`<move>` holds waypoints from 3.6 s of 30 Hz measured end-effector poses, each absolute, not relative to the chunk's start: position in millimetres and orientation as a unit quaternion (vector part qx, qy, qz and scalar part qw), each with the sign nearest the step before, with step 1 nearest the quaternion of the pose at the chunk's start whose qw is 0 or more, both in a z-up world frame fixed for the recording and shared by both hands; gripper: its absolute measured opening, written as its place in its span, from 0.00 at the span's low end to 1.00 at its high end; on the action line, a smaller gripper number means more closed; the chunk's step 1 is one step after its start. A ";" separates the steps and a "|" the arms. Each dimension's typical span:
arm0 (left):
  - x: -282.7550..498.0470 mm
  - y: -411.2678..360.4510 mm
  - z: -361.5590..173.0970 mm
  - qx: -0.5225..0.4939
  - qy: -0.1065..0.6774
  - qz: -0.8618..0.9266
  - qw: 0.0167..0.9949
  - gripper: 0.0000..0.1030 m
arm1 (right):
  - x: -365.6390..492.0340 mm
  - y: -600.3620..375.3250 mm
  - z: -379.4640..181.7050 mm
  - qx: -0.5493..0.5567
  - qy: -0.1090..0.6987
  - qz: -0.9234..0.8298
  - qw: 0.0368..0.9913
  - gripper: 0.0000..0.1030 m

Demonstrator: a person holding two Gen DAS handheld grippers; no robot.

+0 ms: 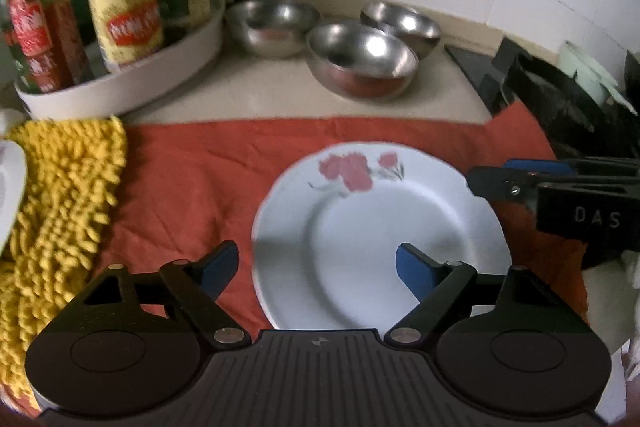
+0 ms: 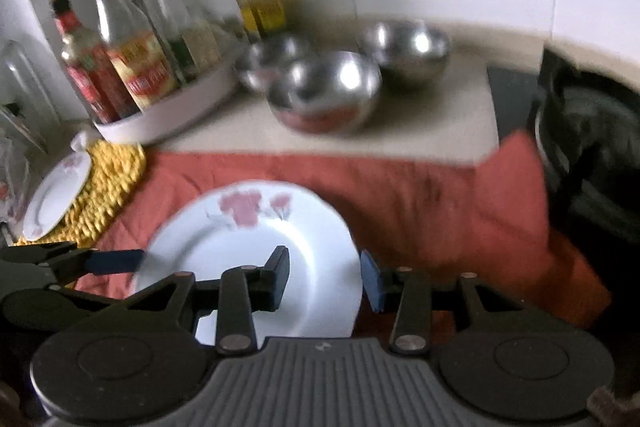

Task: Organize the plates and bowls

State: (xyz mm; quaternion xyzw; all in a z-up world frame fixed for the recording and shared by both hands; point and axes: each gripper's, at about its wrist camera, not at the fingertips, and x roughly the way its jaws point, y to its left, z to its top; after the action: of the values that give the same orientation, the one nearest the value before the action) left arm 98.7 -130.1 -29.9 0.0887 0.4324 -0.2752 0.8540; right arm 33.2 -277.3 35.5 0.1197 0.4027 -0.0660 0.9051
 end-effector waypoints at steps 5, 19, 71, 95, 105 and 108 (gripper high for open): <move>108.5 -100.4 -20.0 0.072 0.425 -0.236 0.871 0.88 | 38.6 -269.5 50.7 0.100 0.380 -0.053 0.918 0.37; 145.0 12.9 -9.9 0.020 0.426 -0.072 0.902 0.89 | 104.2 -196.8 45.2 0.058 0.390 0.072 0.916 0.38; 258.4 159.4 -48.3 -0.067 0.460 -0.054 0.884 0.93 | 305.7 -16.7 -8.7 0.049 0.478 0.284 0.830 0.36; 222.5 145.8 -28.7 -0.043 0.418 -0.065 0.905 0.89 | 275.8 -26.0 -0.6 0.058 0.483 0.254 0.836 0.41; 205.3 137.0 -1.2 -0.037 0.395 -0.041 0.917 0.90 | 262.7 -28.9 26.1 0.083 0.449 0.267 0.849 0.41; 199.6 121.7 5.2 -0.028 0.387 -0.055 0.920 0.91 | 254.2 -38.5 30.7 0.094 0.446 0.265 0.850 0.41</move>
State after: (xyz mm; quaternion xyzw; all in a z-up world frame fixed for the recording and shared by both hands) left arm 199.6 121.7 5.2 -0.0283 0.3874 -0.0551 0.9198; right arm 254.2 -38.5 30.7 0.0943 0.4463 0.2648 0.8496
